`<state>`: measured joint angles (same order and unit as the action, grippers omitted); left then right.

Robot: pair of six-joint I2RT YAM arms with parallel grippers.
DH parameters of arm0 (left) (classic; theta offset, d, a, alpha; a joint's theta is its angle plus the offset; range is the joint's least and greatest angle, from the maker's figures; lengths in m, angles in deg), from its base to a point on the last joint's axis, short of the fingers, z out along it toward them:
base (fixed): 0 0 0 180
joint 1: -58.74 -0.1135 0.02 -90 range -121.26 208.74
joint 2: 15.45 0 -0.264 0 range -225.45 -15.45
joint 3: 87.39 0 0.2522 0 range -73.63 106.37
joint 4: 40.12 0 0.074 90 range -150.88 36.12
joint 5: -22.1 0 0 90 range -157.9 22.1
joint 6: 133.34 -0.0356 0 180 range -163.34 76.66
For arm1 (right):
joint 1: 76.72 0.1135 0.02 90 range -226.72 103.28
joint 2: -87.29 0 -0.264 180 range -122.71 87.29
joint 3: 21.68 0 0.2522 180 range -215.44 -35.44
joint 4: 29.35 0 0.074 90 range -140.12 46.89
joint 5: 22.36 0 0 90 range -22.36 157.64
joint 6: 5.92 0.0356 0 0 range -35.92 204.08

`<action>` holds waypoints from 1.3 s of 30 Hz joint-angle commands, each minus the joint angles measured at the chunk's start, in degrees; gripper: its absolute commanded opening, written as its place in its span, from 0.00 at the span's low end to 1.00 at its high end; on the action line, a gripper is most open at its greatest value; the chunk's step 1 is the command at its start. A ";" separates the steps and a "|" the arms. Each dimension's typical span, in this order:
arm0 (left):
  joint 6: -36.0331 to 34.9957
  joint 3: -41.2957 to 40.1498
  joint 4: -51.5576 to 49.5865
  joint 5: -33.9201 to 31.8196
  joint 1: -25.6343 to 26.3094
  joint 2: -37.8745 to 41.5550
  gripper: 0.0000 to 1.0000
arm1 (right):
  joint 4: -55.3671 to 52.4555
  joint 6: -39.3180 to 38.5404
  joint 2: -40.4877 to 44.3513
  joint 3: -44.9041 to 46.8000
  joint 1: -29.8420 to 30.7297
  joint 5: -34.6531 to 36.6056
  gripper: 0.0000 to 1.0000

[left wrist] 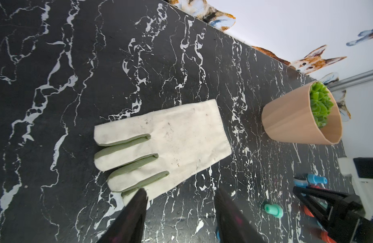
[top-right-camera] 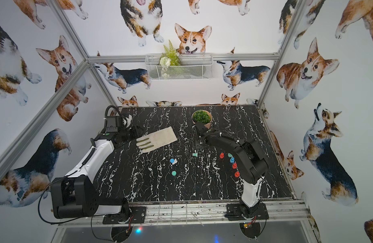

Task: Close the stamp cap
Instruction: Pick up the stamp from the center of the board.

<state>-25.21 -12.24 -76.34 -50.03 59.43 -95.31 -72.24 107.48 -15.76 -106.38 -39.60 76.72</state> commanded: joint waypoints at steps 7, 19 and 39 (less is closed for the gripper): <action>2.73 9.78 -6.67 5.12 10.65 -1.49 0.55 | 4.15 -23.60 11.28 4.53 0.17 -18.41 0.17; 8.53 19.95 -12.87 16.27 23.09 -7.21 0.54 | 10.73 -39.05 24.85 10.19 0.23 -34.12 0.16; 11.85 25.04 -16.90 22.33 33.88 -9.77 0.53 | 13.39 -45.43 33.04 10.24 0.58 -36.66 0.14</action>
<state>-12.68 11.87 -90.83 -27.17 92.87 -104.82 -61.35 64.12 16.83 -95.43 -39.23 41.03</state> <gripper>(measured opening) 0.532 0.194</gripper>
